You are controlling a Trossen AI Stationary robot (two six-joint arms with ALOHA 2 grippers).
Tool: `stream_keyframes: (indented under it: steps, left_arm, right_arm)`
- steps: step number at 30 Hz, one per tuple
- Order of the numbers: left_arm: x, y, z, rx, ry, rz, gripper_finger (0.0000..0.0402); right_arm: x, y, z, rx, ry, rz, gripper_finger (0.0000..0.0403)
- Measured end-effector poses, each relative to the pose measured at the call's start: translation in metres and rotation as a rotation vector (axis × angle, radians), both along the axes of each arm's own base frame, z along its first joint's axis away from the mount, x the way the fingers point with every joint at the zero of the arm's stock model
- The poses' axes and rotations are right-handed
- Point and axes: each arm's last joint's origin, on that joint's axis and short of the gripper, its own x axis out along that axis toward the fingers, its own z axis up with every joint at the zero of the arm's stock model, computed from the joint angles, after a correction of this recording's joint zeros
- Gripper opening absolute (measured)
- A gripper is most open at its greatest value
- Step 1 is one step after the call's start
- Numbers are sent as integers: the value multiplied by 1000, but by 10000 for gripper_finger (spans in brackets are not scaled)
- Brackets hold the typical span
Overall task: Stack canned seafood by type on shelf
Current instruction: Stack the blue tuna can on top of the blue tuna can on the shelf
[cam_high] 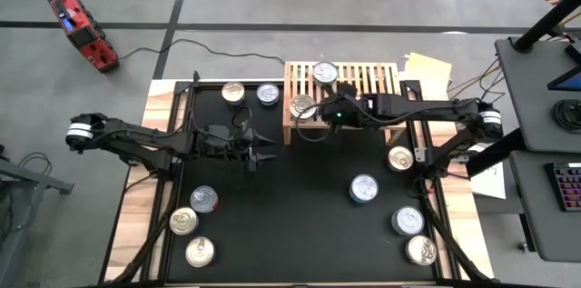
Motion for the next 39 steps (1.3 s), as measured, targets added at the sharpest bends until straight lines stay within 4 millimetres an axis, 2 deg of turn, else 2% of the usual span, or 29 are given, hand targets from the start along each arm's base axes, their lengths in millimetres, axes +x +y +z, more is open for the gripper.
stream_keyframes:
  steps: [5,14,23,32,39]
  left_arm:
    - [0,0,0,-10,2,3,233]
    - [0,-5,-1,-21,3,-14,233]
    - [-1,-18,-1,-21,3,-67,233]
    - [-2,-32,1,-17,-10,-108,233]
    - [3,-42,-3,-7,-32,-101,233]
  right_arm:
    - [-6,15,1,47,17,-5,12]
    - [-4,71,-1,189,14,190,12]
    - [-12,119,-10,273,43,256,12]
    - [-26,143,-32,421,105,169,12]
    - [-48,158,-43,493,228,-17,12]
